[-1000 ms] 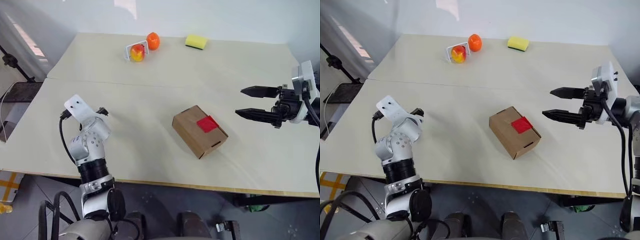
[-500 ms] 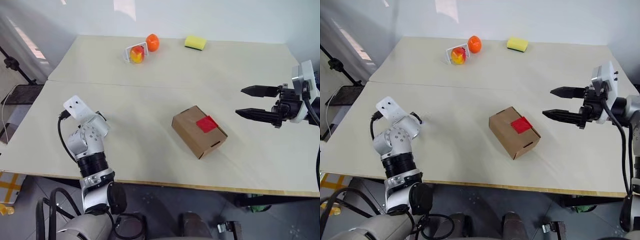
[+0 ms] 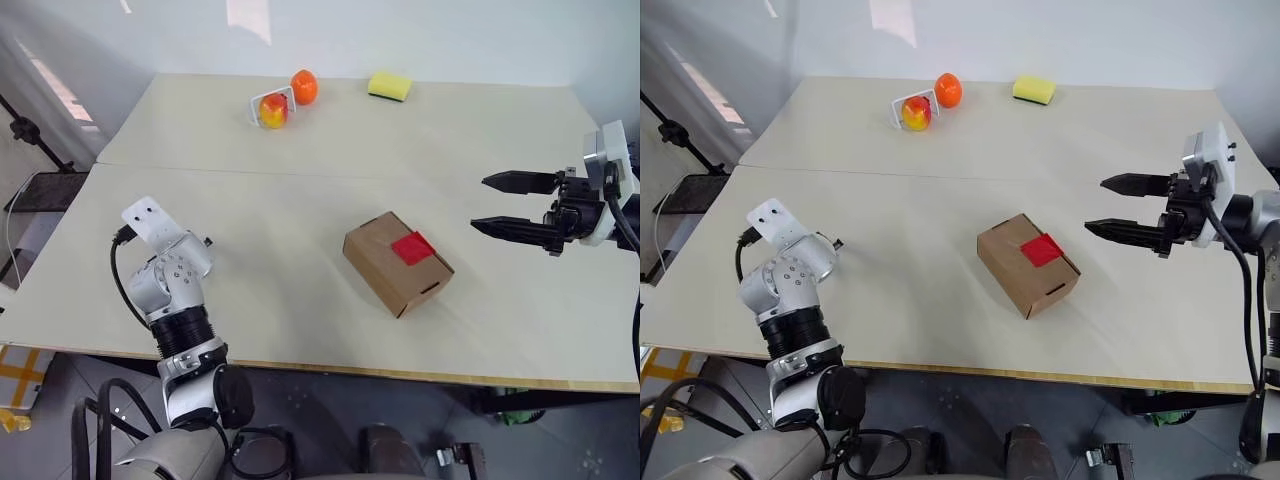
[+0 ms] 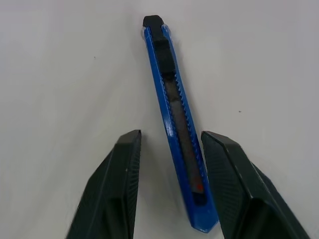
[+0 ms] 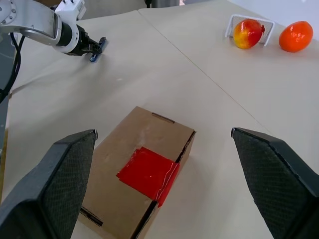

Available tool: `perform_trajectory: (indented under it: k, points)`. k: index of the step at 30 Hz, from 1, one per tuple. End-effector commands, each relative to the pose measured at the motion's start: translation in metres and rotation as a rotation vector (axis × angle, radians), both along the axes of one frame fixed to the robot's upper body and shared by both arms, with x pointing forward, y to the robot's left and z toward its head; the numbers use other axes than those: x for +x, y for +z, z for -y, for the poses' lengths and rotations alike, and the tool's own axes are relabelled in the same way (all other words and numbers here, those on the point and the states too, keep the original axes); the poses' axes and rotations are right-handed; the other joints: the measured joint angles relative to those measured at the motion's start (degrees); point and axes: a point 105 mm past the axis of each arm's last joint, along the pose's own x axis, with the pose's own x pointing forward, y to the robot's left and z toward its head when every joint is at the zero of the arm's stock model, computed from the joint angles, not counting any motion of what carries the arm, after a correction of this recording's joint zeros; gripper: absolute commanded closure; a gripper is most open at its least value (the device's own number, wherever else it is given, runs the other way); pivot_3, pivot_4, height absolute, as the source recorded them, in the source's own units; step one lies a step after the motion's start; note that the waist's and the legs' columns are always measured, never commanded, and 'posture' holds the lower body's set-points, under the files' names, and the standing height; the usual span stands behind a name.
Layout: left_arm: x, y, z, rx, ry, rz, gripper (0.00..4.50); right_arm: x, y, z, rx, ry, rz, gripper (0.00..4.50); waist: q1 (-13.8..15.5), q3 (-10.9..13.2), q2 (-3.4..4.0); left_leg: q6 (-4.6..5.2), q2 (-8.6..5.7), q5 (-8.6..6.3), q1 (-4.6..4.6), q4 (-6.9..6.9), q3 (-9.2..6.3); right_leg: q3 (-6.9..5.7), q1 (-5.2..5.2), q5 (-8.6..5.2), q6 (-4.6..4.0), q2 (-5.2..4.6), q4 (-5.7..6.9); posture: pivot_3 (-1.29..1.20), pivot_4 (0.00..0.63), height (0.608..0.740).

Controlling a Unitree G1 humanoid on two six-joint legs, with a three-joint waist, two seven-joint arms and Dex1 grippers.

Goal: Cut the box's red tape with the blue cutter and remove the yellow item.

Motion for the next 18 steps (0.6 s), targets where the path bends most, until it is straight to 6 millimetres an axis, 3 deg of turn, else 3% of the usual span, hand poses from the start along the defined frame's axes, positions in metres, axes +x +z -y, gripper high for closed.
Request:
perform_trajectory:
  k: [1, 3, 8, 18]
  points:
    - [-0.018, -0.057, -0.004, -0.072, 0.000, -0.211, 2.99, -0.002, 0.007, 0.000, -0.006, -0.003, 0.041, 0.00, 0.0, 0.0, 0.05, 0.00, 0.00, 0.00, 0.02, 0.00, 0.01, 0.00, 0.01, 0.00, 0.00, 0.00, 0.01, 0.00, 0.150, 0.740]
    - [-0.019, -0.058, -0.006, -0.070, -0.001, -0.213, 2.99, -0.002, 0.006, 0.000, -0.005, -0.005, 0.041, 0.00, -0.1, 0.0, 0.07, 0.00, 0.00, 0.00, 0.11, -0.01, 0.07, 0.02, 0.07, 0.00, 0.00, 0.00, 0.02, 0.00, 0.150, 0.740]
    - [-0.018, -0.060, -0.008, -0.066, -0.004, -0.217, 4.08, -0.001, 0.006, -0.001, -0.003, -0.009, 0.041, 0.00, -0.2, 0.0, 0.07, -0.01, 0.02, -0.01, 0.79, -0.20, 0.20, 0.04, 0.68, 0.00, 0.00, 0.00, -0.16, 0.00, 0.150, 0.740]
    - [-0.026, -0.065, -0.027, -0.028, -0.006, -0.236, 4.09, 0.000, 0.006, -0.007, 0.011, -0.007, 0.046, 0.00, -0.7, -0.3, 0.44, -0.04, 0.09, -0.02, 1.05, -0.22, 0.23, 0.04, 0.92, 0.00, 0.01, 0.05, -0.24, 0.00, 0.150, 0.740]
